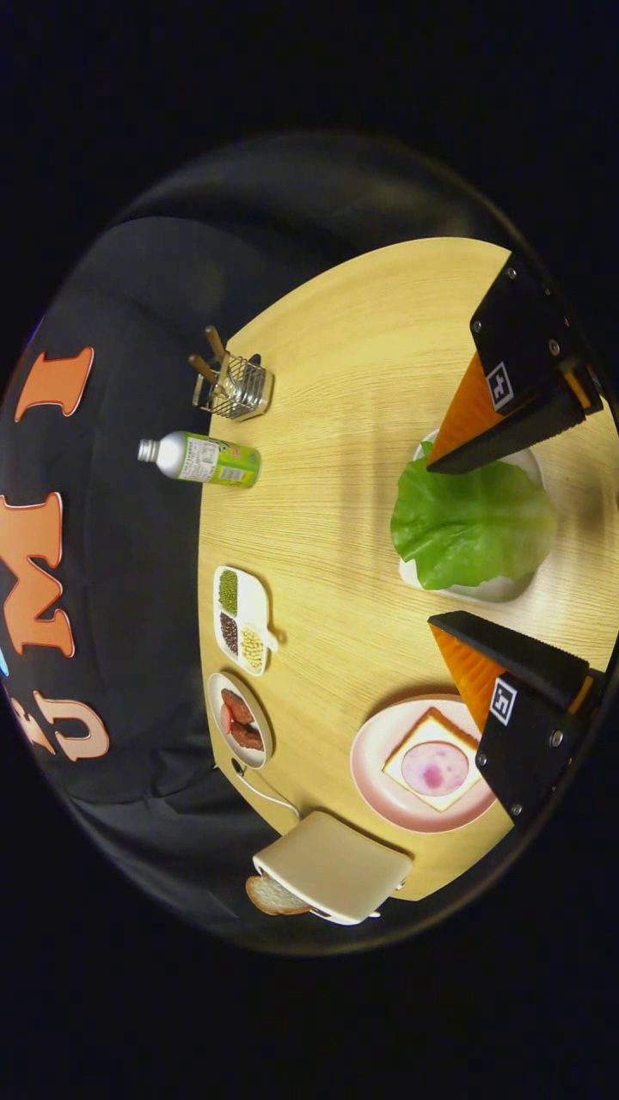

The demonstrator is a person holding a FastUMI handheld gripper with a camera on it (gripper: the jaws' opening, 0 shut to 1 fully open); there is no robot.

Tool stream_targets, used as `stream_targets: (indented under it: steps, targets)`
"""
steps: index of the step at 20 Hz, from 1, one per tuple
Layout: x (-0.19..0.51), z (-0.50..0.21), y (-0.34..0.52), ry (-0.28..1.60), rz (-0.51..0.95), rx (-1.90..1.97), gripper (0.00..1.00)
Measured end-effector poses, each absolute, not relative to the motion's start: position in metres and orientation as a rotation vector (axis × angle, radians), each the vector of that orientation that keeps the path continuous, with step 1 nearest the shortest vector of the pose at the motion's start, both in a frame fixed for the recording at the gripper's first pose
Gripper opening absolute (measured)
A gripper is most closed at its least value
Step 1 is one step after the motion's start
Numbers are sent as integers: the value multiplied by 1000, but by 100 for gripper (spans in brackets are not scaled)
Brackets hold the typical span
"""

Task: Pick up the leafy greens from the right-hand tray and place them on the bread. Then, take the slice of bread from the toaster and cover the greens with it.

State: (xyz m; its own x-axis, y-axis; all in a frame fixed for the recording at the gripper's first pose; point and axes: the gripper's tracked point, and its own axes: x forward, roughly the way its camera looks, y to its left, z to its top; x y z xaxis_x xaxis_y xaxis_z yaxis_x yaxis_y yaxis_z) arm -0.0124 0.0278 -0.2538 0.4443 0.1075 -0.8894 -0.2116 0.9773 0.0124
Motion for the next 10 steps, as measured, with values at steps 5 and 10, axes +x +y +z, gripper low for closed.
stream_targets:
  steps: [5,10]
  targets:
    - [-20,-289,15,1188,166,-100,96]
    - [-17,-308,8,1214,133,-93,90]
